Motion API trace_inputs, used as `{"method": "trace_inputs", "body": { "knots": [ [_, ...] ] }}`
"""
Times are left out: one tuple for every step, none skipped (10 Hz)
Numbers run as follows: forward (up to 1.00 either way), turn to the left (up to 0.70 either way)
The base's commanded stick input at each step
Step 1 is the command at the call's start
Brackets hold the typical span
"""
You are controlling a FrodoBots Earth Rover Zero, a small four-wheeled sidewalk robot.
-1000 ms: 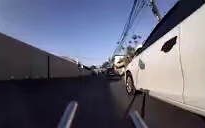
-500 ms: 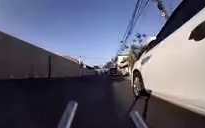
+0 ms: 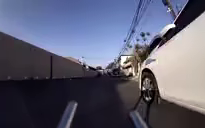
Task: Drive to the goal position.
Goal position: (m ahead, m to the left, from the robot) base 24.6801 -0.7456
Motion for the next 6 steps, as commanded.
{"method": "trace_inputs", "body": {
  "knots": [
    [0.85,0.0],
    [0.85,0.0],
    [0.85,0.0],
    [0.85,0.0],
    [0.85,0.0],
    [0.85,0.0]
  ]
}}
